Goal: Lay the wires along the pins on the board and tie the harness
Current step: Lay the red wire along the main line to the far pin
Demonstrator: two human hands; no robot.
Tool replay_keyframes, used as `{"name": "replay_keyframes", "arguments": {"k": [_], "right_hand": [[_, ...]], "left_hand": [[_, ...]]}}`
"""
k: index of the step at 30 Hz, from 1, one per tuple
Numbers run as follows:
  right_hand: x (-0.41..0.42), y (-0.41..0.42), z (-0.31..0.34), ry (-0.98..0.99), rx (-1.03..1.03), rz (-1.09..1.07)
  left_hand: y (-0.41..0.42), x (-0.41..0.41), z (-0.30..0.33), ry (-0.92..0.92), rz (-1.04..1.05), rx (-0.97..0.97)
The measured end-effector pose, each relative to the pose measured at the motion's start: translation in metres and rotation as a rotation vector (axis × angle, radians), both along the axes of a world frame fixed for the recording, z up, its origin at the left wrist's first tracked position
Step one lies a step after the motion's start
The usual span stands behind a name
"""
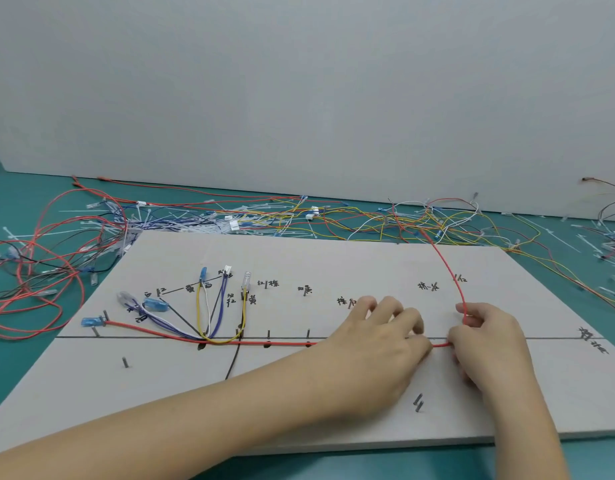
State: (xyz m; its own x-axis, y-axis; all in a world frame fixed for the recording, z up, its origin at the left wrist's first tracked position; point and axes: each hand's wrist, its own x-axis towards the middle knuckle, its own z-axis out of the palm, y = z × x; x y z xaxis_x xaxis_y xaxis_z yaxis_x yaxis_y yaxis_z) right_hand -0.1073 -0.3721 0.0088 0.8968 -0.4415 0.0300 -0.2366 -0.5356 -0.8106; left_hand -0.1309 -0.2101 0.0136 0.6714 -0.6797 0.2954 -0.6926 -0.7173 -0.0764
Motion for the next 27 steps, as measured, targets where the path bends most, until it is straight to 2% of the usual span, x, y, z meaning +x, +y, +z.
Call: {"name": "replay_keyframes", "arguments": {"k": [9, 17, 27], "right_hand": [[0.002, -0.015, 0.0, 0.025, -0.009, -0.047], [0.015, -0.021, 0.016, 0.207, 0.088, -0.015], [0.009, -0.015, 0.015, 0.057, 0.078, -0.054]], "left_hand": [[-0.01, 0.008, -0.002, -0.025, -0.024, 0.084], [-0.009, 0.006, -0.004, 0.027, -0.016, 0.018], [-0.008, 0.007, -0.005, 0.068, -0.02, -0.027]]}}
